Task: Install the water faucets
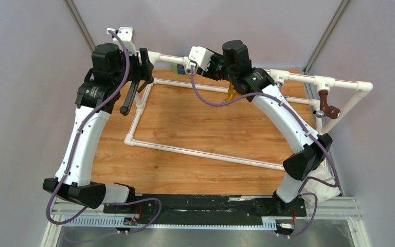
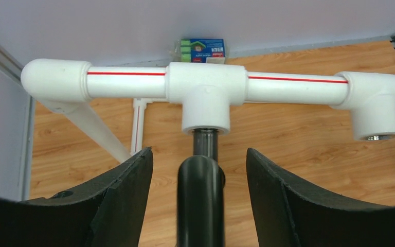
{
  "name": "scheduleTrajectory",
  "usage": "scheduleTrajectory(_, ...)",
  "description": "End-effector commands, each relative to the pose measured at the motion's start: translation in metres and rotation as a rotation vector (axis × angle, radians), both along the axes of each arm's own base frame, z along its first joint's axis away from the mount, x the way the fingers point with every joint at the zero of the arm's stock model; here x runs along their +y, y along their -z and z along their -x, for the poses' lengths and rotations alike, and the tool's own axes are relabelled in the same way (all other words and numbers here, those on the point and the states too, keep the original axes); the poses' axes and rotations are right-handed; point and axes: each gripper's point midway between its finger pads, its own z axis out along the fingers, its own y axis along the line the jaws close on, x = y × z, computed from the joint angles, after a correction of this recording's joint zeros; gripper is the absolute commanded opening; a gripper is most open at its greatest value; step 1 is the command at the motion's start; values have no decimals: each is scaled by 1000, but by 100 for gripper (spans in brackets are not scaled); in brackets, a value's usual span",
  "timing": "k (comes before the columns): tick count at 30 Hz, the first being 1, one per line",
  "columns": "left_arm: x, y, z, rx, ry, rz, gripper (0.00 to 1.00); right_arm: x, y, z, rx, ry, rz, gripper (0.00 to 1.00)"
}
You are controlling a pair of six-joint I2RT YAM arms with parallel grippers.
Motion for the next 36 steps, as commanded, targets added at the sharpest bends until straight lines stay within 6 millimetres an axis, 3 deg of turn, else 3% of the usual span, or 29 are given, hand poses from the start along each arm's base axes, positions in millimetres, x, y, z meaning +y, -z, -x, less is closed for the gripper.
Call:
scheduleTrajectory(1, 3, -2, 1, 11, 37, 91, 70, 43, 36, 22, 144, -93, -66, 8)
scheduleTrajectory(7, -17, -3, 13, -9, 197, 127, 49, 44, 35, 21, 144, -96, -68, 8)
scheduleTrajectory(13, -17, 3, 14, 23, 228, 72, 34, 44, 34, 21, 143, -97, -71, 8)
scheduleTrajectory(15, -19, 3, 14, 20, 256, 42, 24, 45, 34, 21, 144, -98, -72, 8)
scheduleTrajectory(18, -22, 8, 14, 28, 275, -20, 1, 45, 32, 21, 142, -100, -76, 7)
scheduleTrajectory(22, -31, 8, 16, 9, 277, -171, 0, 47, 29, 22, 141, -108, -83, 7)
scheduleTrajectory(29, -65, 14, 27, -26, 365, -367, 0, 52, 29, 24, 144, -121, -85, 7)
scheduleTrajectory(36, -111, 43, 37, 18, 451, -469, 0, 56, 31, 24, 148, -127, -86, 7)
